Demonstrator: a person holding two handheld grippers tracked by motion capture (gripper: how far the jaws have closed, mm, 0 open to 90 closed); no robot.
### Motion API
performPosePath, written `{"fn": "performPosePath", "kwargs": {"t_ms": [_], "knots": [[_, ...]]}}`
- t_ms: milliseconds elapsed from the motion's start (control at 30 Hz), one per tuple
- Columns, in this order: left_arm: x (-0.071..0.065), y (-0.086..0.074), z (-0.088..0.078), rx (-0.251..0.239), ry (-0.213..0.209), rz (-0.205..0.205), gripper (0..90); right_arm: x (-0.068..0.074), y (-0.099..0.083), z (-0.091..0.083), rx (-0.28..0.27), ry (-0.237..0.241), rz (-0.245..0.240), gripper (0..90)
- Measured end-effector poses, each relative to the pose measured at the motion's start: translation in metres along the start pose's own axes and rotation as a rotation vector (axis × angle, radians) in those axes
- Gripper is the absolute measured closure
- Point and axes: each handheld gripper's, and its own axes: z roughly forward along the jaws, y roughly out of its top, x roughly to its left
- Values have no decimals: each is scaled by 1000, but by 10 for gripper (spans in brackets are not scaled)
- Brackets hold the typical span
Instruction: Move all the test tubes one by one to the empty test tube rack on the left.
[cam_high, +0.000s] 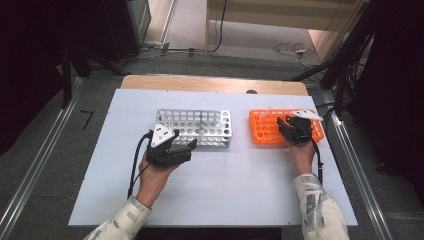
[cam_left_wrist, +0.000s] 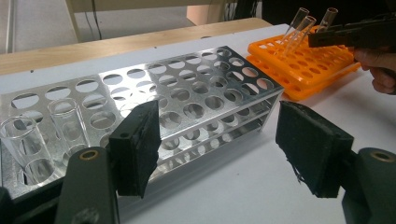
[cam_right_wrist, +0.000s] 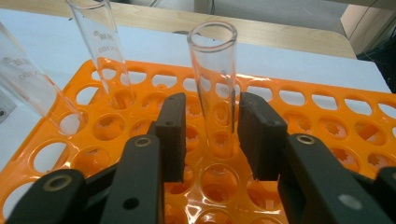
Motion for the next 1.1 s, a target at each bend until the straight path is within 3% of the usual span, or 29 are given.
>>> {"fn": "performPosePath", "kwargs": {"t_ms": [400,733,1100], "knots": [[0,-1,2,3,1,-2,306,-2,-2,5,2,-31,1,730],[1,0,1,3,-1,-3,306,-1,14,-14,-46,-26,-11,731],[1,0,0,3,-3,-7,306,2,17,-27,-27,19,-12,730]]}}
